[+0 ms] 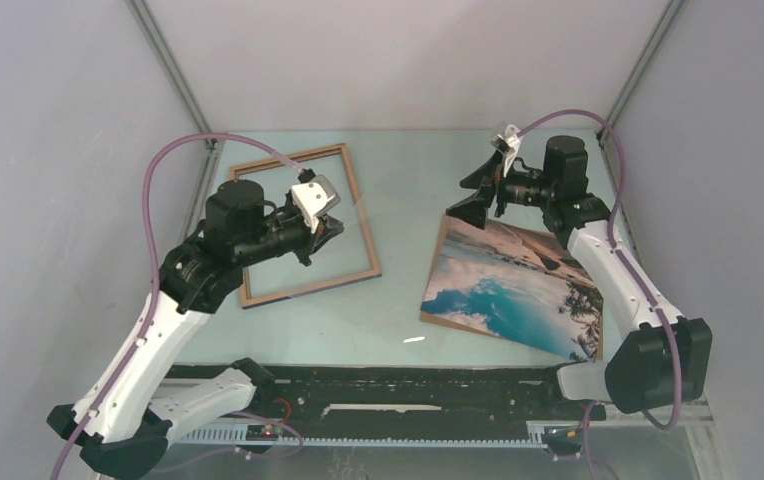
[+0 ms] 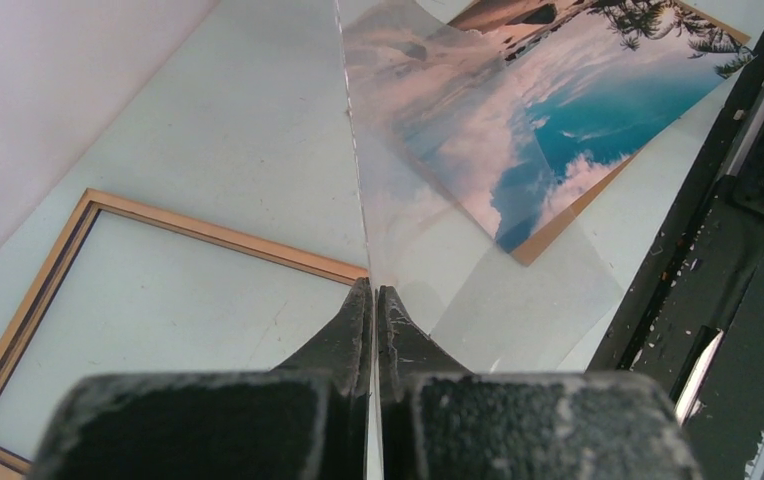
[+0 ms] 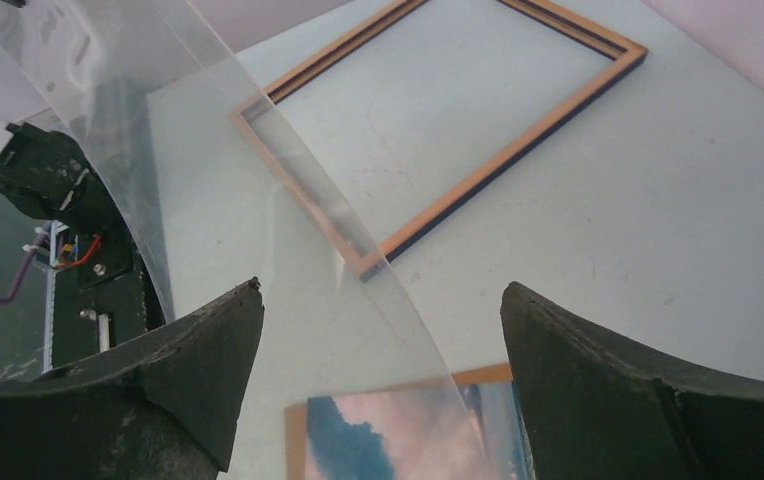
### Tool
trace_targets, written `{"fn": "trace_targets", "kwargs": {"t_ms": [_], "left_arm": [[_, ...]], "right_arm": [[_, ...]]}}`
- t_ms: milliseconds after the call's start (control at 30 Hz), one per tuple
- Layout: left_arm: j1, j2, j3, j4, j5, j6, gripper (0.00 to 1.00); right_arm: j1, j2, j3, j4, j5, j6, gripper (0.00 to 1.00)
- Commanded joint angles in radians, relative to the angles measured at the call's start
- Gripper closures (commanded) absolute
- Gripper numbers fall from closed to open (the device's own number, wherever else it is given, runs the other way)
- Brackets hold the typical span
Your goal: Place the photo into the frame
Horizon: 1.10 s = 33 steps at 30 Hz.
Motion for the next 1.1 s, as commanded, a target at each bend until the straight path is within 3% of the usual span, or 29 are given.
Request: {"fn": "trace_targets", "kwargs": {"t_ms": [0,433,667,1067], "left_arm": [[0.006,-0.019,0.09,0.021,0.018,0.014,1.0],[0.005,-0.019,0.112,0.021,0.025,-0.001,1.0],[0.006,-0.011,0.123,0.02,0.014,0.007,1.0],[0.005,-0.003,0.15,0.018,0.011,0.012,1.0]], "right_arm": [[0.024,0.017,0.071,-0.014,-0.096,-0.002,0.05],[0.118,0.186,0.238,-0.118,-0.167,-0.039,0.1],[0.124,0.193,0.253,-0.075,-0.291,0.019,0.26],[0.127,0.151,0.253,-0.154,-0.336,-0.008,0.58]]}}
